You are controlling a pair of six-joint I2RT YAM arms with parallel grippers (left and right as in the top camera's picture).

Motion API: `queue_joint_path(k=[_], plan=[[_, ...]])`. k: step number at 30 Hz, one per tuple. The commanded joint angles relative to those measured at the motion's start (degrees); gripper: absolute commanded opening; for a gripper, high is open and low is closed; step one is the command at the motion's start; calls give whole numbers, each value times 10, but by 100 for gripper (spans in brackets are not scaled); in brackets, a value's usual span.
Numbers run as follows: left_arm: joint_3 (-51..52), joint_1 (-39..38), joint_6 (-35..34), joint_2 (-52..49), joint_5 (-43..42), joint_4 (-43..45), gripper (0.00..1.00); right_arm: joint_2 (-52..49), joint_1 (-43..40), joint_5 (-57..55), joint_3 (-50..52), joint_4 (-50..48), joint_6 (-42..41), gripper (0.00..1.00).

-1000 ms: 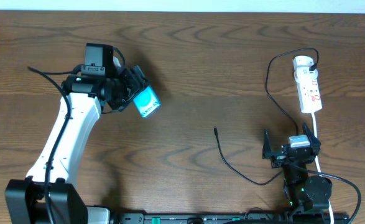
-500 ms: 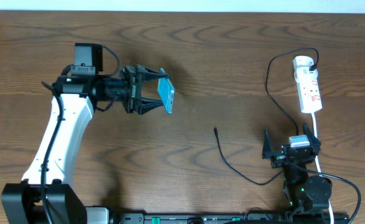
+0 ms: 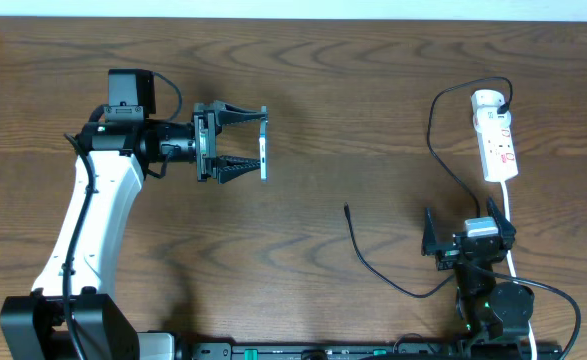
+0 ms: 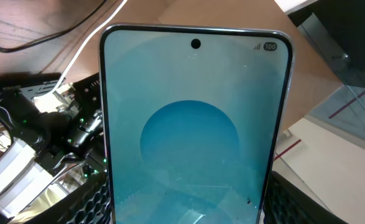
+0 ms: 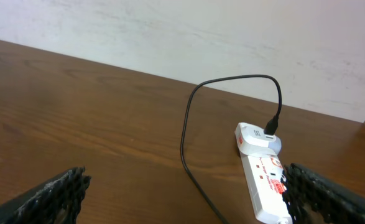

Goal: Plug charger to phone and switch on socket
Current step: 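Lift the phone with the left gripper and tilt it upright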

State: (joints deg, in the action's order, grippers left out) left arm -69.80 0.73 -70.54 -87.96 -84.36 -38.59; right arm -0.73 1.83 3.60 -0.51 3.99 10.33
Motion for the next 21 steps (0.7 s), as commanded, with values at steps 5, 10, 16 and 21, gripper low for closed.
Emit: queue_joint_path(k=[5, 10, 16, 21], plan=[[-7, 6, -3, 12, 31, 1, 7, 3, -2, -2, 2, 1, -9, 99], [-7, 6, -2, 12, 122, 1, 7, 3, -2, -2, 2, 1, -9, 99], [-7, 6, -28, 12, 172, 1, 7, 3, -2, -2, 2, 1, -9, 99], [-7, 6, -122, 12, 174, 1, 7, 3, -2, -2, 2, 1, -9, 99]])
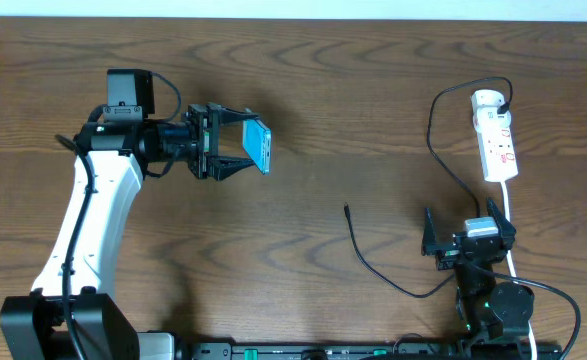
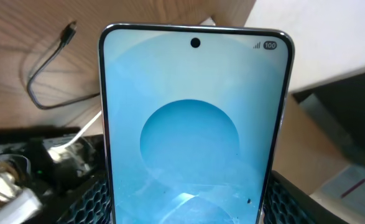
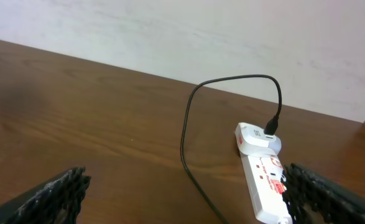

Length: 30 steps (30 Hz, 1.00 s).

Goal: Plug charger to phone and switch on socket
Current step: 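Lift the phone with the left gripper and tilt it upright, then rotate the held phone with the left gripper, bottom edge toward center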

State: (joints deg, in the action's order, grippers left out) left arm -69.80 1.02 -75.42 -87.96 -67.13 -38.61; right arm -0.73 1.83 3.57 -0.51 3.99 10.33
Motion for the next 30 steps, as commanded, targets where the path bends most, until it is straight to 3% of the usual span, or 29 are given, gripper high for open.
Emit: queue_joint_path(k=[1, 8, 21, 25, 30], plan=[[-7, 3, -89, 12, 3, 1, 7, 3, -2, -2, 2, 1, -9, 99], [-7, 3, -155, 12, 3, 1, 7, 3, -2, -2, 2, 1, -9, 99], [-7, 3, -156, 12, 4, 1, 7, 3, -2, -2, 2, 1, -9, 99], [-7, 3, -115, 12, 54, 1, 8, 3, -2, -2, 2, 1, -9, 99], [-7, 2, -20, 12, 185, -5, 8, 3, -2, -2, 2, 1, -9, 99]])
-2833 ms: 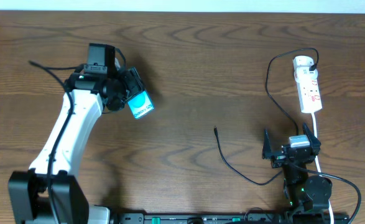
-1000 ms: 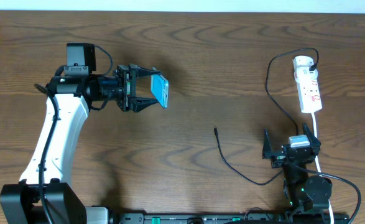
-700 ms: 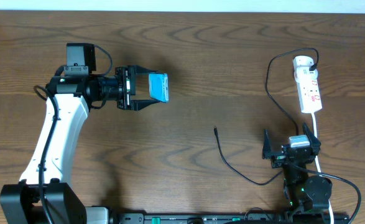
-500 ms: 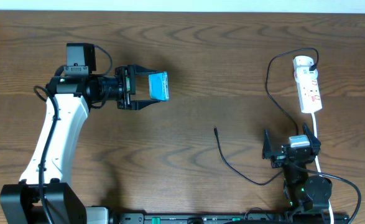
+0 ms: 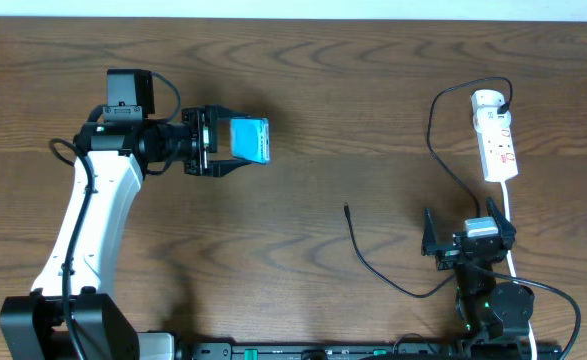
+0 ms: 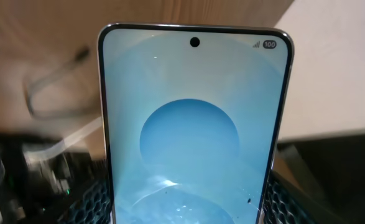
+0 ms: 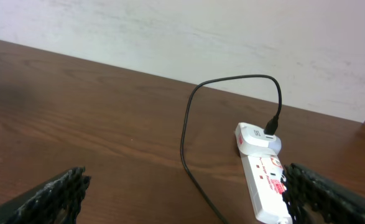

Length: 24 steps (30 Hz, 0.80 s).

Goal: Plug charger to phone and switch on socket
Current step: 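Rotate the held phone with the left gripper, bottom edge toward center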

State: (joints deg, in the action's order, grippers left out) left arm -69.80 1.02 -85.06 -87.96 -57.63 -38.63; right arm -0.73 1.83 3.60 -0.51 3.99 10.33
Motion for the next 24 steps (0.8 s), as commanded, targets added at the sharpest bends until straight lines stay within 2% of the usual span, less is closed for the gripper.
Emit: queue_joint_path(k=[1, 11, 19, 24], plan=[[-7, 2, 85, 12, 114, -13, 7, 3, -2, -2, 2, 1, -9, 99], [-3, -24, 107, 12, 467, -144, 7, 3, -2, -2, 2, 1, -9, 99], [11, -66, 107, 11, 571, -147, 8, 3, -2, -2, 2, 1, -9, 99], [11, -70, 100, 11, 583, -147, 7, 3, -2, -2, 2, 1, -8, 99]])
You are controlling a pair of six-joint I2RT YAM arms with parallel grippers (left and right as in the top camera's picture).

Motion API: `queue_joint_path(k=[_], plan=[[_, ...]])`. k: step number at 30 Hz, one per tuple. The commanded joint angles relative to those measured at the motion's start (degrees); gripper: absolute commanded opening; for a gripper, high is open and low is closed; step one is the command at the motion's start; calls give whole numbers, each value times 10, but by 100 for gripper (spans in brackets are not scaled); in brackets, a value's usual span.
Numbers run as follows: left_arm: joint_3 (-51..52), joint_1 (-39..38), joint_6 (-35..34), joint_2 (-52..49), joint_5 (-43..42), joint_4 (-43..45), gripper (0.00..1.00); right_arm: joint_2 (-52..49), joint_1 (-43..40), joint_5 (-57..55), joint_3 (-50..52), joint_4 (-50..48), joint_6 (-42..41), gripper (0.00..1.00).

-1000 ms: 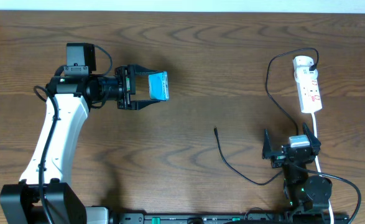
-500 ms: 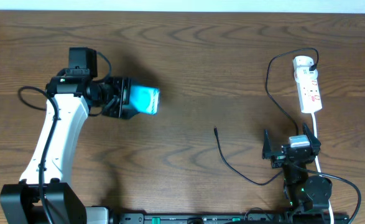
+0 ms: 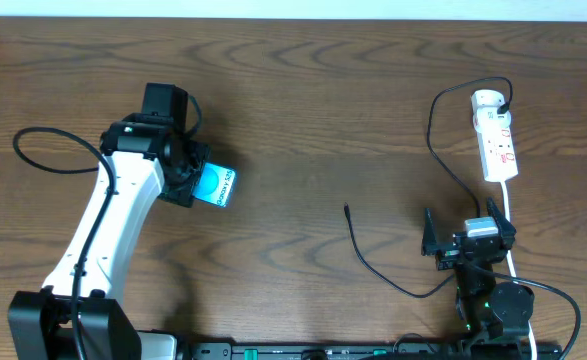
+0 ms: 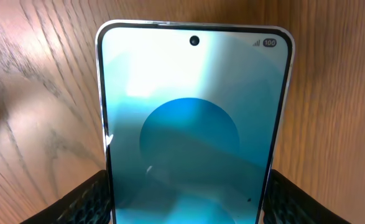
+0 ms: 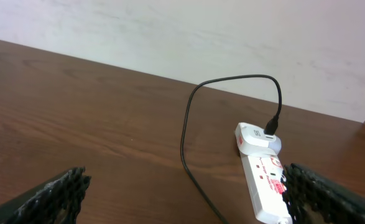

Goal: Plug charger to phone and switch on socket
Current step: 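Rotate the held phone with the left gripper, bottom edge toward center, then move the right gripper from the power strip toward the phone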

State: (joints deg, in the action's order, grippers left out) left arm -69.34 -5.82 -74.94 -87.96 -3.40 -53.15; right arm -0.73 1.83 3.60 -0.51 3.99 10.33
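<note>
The phone [image 3: 216,186], its blue screen lit, is held in my left gripper [image 3: 205,185] at the table's left middle. In the left wrist view the phone [image 4: 191,118] fills the frame, with wood grain close behind it and my left gripper [image 4: 191,208] shut on its lower sides. The black charger cable [image 3: 373,262] lies loose, its free plug end [image 3: 346,209] near the table's centre. The white power strip [image 3: 495,135] lies at the far right, with the charger adapter [image 3: 488,100] in its top socket. My right gripper [image 3: 470,240] is parked open at the front right, holding nothing.
In the right wrist view the power strip [image 5: 266,180] and the cable's loop [image 5: 191,118] lie ahead on the wooden table [image 5: 76,112], with a pale wall behind. A white cord [image 3: 510,215] runs from the strip towards the right arm's base.
My left arm has swung from pointing right to pointing down. The phone is now lower and further left, with the table close behind it. The right arm has not moved.
At first my left gripper pointed right, holding the phone edge-on to the overhead camera. Then the phone was turned partly, and later fully, screen-up. Now the gripper points down at the table with the phone still held. The cable, power strip and right arm stayed put.
</note>
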Motion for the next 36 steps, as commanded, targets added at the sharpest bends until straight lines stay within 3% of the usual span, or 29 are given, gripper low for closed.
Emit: queue_joint_path(k=[1, 4, 19, 27, 30, 36], plan=[[7, -2, -3, 11, 43, -2, 7, 3, -3, -9, 2, -1, 5, 99], [7, -2, -6, 10, 43, -3, 7, 3, -3, -33, 2, 5, 41, 99], [7, -2, -6, 10, 43, -8, 7, 2, -2, 14, 2, -25, 37, 99], [7, -2, -16, 10, 43, -1, 8, -19, -3, 75, -25, -34, -45, 99], [7, -2, -21, 10, 39, 0, 7, -72, -3, 75, -70, -22, -56, 99], [7, -2, -21, 10, 39, 0, 7, -322, -3, 126, -283, 80, -49, 99]])
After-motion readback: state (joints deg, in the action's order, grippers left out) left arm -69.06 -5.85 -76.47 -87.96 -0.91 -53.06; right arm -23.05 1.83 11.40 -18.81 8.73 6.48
